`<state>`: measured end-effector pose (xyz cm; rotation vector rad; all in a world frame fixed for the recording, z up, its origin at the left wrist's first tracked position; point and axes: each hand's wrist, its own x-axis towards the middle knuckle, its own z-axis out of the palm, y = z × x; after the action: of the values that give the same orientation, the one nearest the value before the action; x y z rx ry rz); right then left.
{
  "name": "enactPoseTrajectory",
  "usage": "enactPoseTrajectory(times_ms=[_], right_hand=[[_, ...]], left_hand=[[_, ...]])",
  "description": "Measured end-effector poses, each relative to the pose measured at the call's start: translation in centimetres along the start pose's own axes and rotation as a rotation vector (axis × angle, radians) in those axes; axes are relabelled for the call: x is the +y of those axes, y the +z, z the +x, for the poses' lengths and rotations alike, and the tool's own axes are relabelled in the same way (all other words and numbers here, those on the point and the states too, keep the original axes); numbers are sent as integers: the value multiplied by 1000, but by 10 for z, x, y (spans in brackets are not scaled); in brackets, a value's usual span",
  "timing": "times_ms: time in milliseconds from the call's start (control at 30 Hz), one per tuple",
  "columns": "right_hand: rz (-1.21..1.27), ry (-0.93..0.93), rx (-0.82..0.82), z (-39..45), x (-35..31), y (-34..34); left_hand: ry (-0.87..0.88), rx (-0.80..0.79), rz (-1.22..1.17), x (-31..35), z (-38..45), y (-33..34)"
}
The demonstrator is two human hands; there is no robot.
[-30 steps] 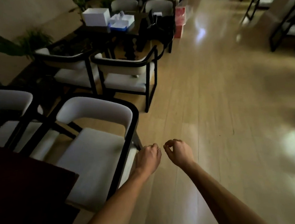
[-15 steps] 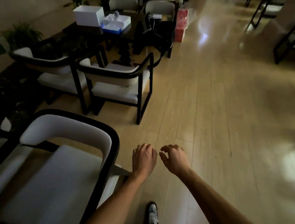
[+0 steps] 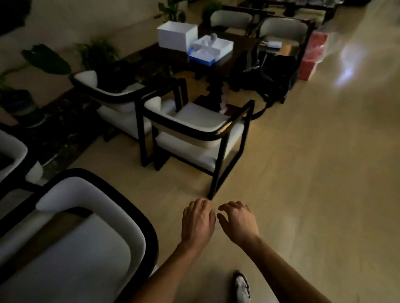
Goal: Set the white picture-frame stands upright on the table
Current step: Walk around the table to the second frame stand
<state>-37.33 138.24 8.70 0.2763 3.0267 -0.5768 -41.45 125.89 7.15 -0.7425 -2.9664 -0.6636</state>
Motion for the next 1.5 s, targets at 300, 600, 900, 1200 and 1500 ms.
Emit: enactPoseTrajectory(times_ms=[300,600,900,1200,1500], right_hand=[[-28,-317,-112,156,31,-32],[-50,-547,-254,300,-28,-22],[-73,-674,-307,460,-125,-5],[-51,-808,-332,598,-225,14],[-63,-1055,-481,715,-357,74]], left_hand=[[-392,99,79,-10,108,-4],[-643,140,124,-74,206,-10],[-776,117,144,-197,320,-36],[-920,236,109,-308,407,-90],[-1168,245,169,-453,458,-138]])
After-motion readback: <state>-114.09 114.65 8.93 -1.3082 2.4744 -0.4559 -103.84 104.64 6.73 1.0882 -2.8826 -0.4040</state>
